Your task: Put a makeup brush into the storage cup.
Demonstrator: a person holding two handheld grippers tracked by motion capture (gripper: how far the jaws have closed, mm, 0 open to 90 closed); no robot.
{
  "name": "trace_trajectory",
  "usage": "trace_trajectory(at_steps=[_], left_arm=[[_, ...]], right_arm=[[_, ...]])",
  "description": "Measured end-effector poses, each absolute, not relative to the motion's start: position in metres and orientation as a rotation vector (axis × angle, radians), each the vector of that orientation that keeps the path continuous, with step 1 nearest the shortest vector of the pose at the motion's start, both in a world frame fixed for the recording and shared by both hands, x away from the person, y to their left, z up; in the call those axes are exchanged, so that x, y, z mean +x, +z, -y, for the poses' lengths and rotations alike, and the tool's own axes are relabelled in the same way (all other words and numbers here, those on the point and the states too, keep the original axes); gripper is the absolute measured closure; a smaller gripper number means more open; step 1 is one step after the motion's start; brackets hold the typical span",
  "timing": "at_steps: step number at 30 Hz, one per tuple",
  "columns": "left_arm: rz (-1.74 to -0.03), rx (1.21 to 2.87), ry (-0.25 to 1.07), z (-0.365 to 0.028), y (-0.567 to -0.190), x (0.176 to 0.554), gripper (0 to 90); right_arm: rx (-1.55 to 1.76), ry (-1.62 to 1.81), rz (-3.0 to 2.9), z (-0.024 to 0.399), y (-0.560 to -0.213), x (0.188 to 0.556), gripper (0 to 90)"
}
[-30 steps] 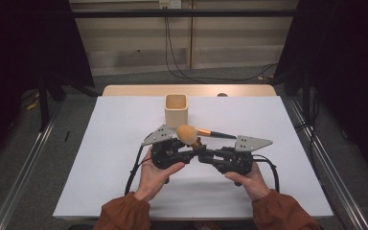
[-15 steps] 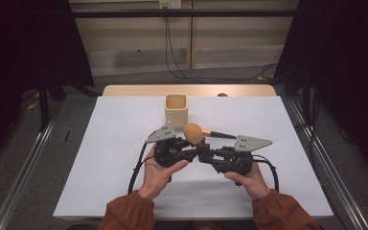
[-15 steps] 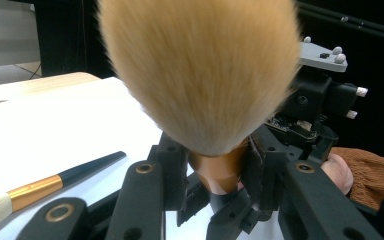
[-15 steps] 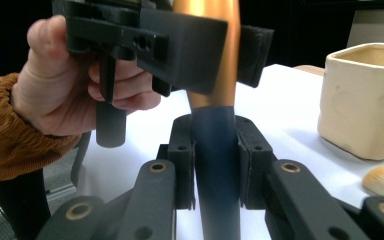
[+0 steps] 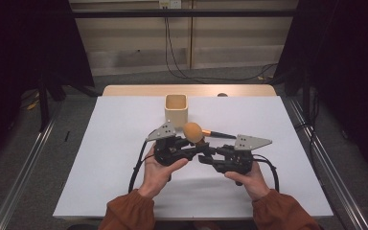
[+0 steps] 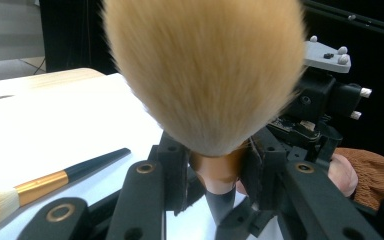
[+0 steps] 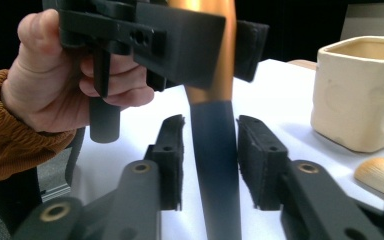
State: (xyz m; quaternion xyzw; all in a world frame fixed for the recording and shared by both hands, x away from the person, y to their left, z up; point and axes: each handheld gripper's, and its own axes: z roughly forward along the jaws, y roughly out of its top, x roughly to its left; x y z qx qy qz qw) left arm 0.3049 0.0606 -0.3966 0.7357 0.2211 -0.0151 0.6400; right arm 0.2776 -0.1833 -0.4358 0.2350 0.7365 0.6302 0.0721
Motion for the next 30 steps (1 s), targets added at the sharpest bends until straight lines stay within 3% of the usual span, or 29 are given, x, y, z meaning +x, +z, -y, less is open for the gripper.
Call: trace_trajectory(at_steps=[13,22,30], left_arm=[[-0.517,1.684,-0.02,-0.068,-0.395,0.307,66.3],[-0.524,1.7,0.002,-0.072,-0.393,0.307,66.3],[-0.532,1.721,0.013,-0.076,-0.392,0.308,66.3]], right_arm=[[0.741,1.861,-2.223,0.184,-0.436,0.277,33.6],[0.794,1.827,-2.204,0.184,-0.435,0.278,9.7],[0.808,1.812,-2.198,0.188,-0.434,0.278,4.3]])
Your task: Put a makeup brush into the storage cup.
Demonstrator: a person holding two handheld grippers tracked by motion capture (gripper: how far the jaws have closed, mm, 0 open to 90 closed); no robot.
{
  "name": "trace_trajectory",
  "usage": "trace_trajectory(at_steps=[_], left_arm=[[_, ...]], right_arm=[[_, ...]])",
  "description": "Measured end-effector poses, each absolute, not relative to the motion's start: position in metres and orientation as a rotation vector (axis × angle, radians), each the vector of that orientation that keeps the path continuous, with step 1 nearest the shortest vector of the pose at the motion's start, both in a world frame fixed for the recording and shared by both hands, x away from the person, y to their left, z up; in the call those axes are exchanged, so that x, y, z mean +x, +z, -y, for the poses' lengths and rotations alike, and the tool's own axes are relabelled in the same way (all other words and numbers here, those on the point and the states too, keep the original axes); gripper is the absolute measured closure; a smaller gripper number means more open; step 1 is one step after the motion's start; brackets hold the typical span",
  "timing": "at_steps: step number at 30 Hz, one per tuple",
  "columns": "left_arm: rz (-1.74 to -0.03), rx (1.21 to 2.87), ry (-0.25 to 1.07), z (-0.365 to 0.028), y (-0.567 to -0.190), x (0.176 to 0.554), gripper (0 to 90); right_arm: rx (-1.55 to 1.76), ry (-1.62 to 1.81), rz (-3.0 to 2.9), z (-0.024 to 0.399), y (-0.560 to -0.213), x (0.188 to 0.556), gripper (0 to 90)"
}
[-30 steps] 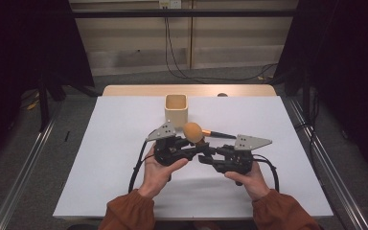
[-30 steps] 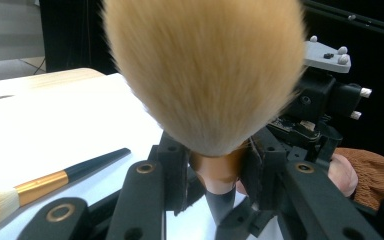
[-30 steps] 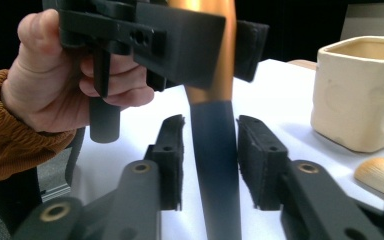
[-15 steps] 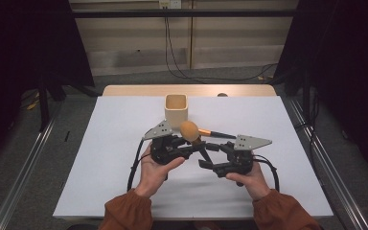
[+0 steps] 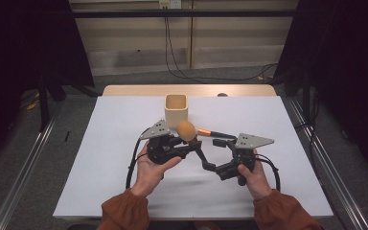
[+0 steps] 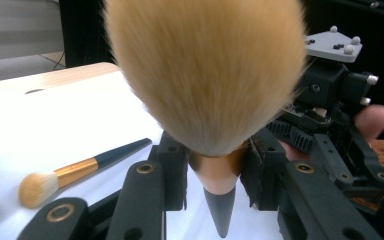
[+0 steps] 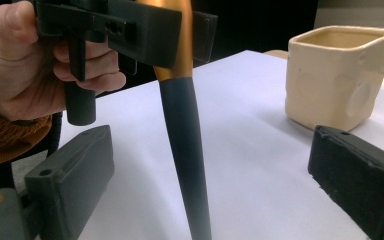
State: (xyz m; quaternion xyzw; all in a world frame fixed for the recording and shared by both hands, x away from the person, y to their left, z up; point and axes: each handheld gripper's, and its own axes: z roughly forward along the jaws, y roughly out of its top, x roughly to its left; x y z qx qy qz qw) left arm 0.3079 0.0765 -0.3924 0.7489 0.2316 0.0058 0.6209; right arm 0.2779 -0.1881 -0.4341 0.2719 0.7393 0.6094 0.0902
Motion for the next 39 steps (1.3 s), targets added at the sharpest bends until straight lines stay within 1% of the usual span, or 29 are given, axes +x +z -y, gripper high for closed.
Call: trace_trajectory(at_steps=[7,9,12,21,23,28,31,39], left_arm=[[-0.539,1.733,0.028,-0.085,-0.391,0.309,66.3],[-0.543,1.74,0.039,-0.087,-0.391,0.309,66.3],[-0.552,1.743,0.046,-0.092,-0.392,0.31,66.3],[-0.58,1.762,0.077,-0.109,-0.39,0.314,66.3],[-0.586,1.768,0.083,-0.113,-0.389,0.314,66.3],[-0.602,1.768,0.098,-0.124,-0.387,0.317,66.3],[-0.606,1.771,0.102,-0.129,-0.385,0.319,66.3],[-0.623,1.774,0.123,-0.138,-0.379,0.324,66.3]], right_arm=[[0.804,1.797,-2.195,0.189,-0.433,0.276,4.5],[0.833,1.76,-2.195,0.19,-0.432,0.276,7.4],[0.834,1.765,-2.182,0.195,-0.43,0.276,7.7],[0.847,1.718,-2.097,0.207,-0.428,0.271,5.7],[0.869,1.686,-2.076,0.21,-0.427,0.269,3.0],[0.894,1.668,-1.991,0.22,-0.429,0.265,2.8],[0.916,1.641,-1.973,0.225,-0.431,0.262,0.7],[0.938,1.585,-1.893,0.242,-0.437,0.253,1.1]])
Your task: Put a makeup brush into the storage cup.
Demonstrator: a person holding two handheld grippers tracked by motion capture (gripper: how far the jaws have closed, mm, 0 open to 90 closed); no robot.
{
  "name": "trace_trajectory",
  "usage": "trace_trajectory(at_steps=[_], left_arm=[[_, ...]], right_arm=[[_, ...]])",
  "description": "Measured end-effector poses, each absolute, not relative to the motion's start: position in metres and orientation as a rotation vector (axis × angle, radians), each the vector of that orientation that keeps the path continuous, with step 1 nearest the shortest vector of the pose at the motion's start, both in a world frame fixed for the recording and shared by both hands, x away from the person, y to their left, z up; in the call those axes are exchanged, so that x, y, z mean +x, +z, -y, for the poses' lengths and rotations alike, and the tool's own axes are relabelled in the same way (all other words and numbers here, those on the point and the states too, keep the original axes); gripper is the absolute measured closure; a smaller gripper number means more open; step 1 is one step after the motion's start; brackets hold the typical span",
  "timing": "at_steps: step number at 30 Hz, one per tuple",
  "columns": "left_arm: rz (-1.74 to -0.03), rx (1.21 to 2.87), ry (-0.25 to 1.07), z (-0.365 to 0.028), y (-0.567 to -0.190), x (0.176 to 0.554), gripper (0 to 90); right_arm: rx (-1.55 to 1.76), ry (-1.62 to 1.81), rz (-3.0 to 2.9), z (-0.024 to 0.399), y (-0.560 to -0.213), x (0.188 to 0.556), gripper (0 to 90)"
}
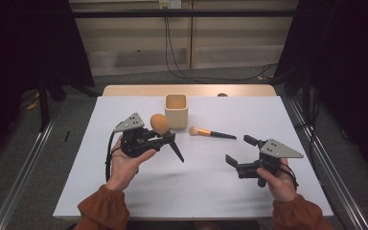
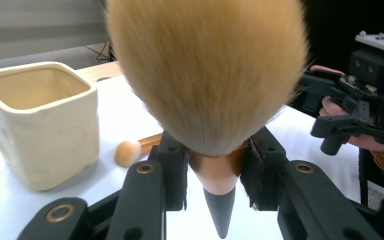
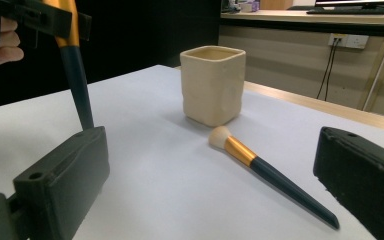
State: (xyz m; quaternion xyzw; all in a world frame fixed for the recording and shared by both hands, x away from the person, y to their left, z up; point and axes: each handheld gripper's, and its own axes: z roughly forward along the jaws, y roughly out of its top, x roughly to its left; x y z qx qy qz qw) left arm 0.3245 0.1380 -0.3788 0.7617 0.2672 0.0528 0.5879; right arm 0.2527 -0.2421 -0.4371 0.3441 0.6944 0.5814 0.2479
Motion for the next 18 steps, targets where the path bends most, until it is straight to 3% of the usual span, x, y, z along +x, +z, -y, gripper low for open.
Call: trace_trajectory(at_steps=[18], left_arm=[[-0.65,1.77,0.183,-0.153,-0.358,0.341,66.3]], right_arm=[[1.062,1.535,-1.835,0.282,-0.454,0.23,0.2]])
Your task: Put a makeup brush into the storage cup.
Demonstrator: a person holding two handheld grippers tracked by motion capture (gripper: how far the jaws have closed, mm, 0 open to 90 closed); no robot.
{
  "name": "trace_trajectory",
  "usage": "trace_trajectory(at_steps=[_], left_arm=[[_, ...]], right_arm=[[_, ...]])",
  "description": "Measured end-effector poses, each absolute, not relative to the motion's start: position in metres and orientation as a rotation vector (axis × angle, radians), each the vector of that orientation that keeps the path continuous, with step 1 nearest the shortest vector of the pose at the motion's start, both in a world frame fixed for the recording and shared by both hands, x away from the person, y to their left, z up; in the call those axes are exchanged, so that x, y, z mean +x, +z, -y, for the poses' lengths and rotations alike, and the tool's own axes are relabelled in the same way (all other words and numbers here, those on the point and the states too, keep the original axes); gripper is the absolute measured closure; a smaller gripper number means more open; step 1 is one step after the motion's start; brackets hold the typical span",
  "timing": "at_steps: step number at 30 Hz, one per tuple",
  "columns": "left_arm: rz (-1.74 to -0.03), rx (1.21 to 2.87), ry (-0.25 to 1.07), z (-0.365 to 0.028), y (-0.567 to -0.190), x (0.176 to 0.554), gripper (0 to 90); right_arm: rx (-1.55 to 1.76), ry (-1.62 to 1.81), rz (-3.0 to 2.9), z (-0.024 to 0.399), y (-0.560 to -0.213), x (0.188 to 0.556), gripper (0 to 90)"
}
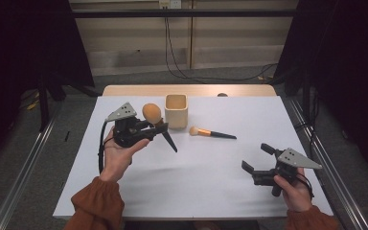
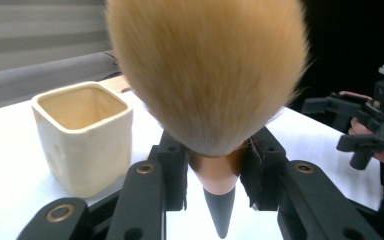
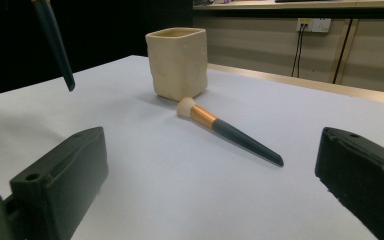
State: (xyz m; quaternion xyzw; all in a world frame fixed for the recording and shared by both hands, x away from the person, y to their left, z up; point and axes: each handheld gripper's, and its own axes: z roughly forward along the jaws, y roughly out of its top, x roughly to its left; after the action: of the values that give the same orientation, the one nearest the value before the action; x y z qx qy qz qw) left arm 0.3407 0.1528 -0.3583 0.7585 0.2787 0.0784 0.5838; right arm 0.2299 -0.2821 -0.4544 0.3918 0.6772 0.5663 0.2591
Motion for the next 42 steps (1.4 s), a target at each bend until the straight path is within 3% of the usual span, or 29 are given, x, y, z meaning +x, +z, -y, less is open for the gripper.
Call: trace_trajectory(at_steps=[42], left_arm=[[-0.697,1.681,0.314,-0.155,-0.298,0.403,66.3]], right_arm=[[1.035,1.547,-1.811,0.285,-0.457,0.224,0.0]])
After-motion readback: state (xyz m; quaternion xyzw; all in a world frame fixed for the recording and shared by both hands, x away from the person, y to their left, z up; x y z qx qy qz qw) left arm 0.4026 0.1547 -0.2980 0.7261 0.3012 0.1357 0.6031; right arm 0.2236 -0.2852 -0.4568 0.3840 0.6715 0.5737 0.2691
